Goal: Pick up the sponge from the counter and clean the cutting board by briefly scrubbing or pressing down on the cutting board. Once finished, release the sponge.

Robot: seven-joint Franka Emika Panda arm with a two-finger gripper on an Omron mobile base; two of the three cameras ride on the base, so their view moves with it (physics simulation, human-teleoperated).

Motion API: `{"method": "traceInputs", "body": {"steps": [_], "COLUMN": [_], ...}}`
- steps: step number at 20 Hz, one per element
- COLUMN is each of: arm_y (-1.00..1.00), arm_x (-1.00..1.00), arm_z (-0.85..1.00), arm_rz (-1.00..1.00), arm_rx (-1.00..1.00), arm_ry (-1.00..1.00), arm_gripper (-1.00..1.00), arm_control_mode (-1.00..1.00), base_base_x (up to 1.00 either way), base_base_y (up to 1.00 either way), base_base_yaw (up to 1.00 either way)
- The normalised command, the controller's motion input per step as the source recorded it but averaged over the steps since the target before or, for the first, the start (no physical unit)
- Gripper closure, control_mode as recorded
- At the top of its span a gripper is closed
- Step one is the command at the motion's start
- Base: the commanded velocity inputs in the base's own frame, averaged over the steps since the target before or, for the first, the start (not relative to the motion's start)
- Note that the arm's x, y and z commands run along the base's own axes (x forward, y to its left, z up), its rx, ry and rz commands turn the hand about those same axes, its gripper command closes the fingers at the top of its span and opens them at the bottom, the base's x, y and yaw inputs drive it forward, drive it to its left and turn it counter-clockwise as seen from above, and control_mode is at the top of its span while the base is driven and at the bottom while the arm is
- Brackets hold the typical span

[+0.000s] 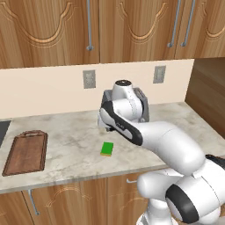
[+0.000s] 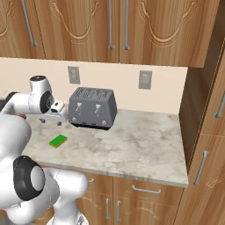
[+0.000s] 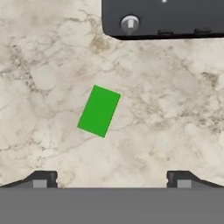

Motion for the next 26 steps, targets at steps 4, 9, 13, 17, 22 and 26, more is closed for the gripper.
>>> {"method": "traceInputs", "body": {"steps": [4, 9, 13, 17, 22, 26], "arm_y": [0.11, 0.11, 0.13, 0.03, 0.00, 0.00], "arm_x": [0.22, 0.27, 0.14, 0.07, 0.06, 0.05], "arm_z": [-0.42, -0.38, -0.34, -0.30, -0.28, -0.31], "arm_rz": [-0.03, -0.03, -0.02, 0.00, 0.00, 0.00], "arm_rx": [0.01, 0.00, 0.00, 0.00, 0.00, 0.01], "arm_ry": [0.02, 0.01, 0.00, 0.00, 0.00, 0.00], "arm_gripper": [-1.00, -1.00, -1.00, -1.00, -1.00, -1.00], "arm_control_mode": [-1.00, -1.00, -1.00, -1.00, -1.00, -1.00], "base_base_x": [0.00, 0.00, 0.00, 0.00, 0.00, 0.00], "base_base_y": [0.00, 0.00, 0.00, 0.00, 0.00, 0.00], "base_base_yaw": [0.00, 0.00, 0.00, 0.00, 0.00, 0.00]}}
